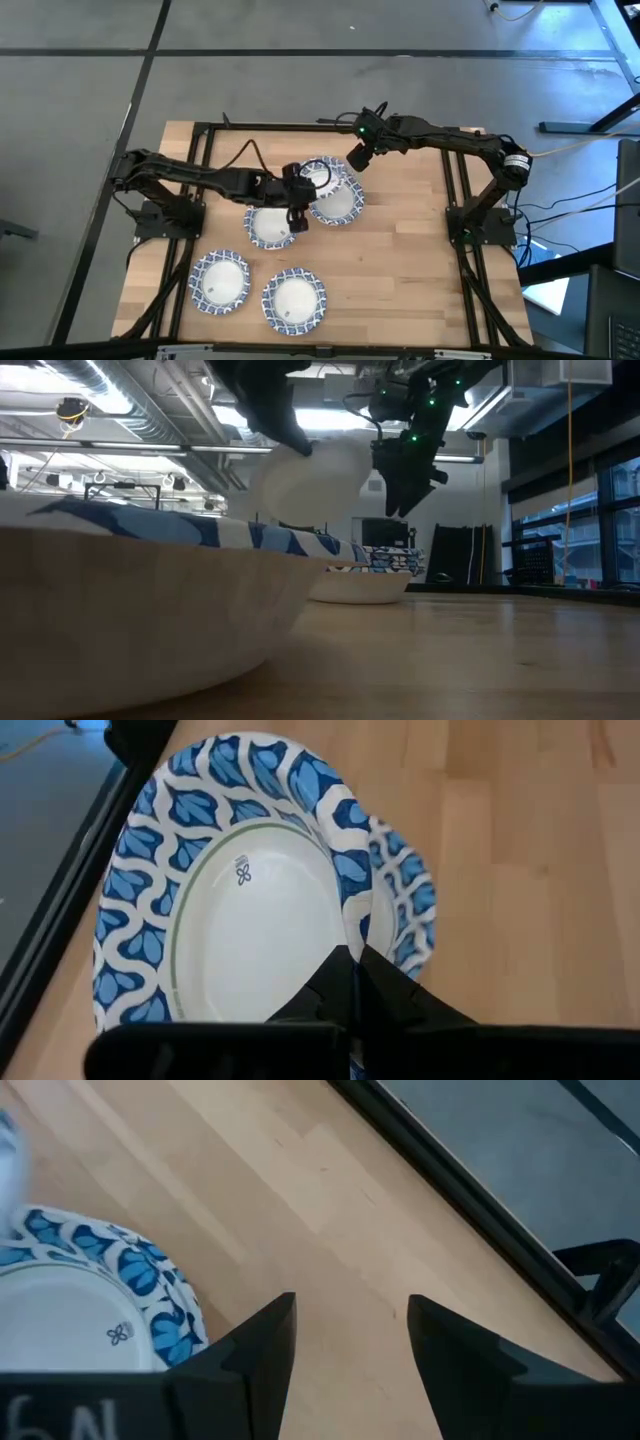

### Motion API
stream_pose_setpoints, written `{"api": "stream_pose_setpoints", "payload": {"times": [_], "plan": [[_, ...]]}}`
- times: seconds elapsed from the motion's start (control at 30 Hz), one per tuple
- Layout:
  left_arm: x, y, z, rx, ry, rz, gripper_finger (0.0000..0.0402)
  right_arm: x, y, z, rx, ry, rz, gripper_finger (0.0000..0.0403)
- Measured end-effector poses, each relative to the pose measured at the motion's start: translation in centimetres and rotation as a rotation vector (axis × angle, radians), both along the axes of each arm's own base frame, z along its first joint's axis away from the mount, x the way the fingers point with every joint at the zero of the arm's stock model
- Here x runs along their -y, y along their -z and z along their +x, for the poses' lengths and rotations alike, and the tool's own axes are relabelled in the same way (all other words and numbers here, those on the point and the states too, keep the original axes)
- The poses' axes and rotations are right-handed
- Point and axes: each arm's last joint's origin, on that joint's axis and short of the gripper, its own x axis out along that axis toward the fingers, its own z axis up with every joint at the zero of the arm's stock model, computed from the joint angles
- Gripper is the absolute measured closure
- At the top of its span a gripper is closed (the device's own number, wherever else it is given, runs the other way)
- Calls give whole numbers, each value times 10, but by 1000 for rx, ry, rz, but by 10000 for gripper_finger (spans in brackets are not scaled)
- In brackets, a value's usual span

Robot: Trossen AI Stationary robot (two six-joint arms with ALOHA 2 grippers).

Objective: Nest bowls inside each other
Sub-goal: Stack the blue patterned bowl on top of the other blue patterned bowl

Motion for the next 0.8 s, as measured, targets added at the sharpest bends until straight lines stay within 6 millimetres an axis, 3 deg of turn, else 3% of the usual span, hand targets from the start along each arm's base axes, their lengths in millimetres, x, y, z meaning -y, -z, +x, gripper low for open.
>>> {"api": "stream_pose_setpoints", "payload": {"times": [0.17, 0.47, 0.8], "plan": [[2, 4, 7, 21, 5, -3, 401, -4, -14, -7, 51, 8, -1, 210], [-4, 36, 33, 0, 59, -58, 401, -16, -39, -19, 129, 20, -30, 210], [-4, 73, 47, -108, 65, -54, 397, -19, -43, -24, 121, 21, -30, 210]]}}
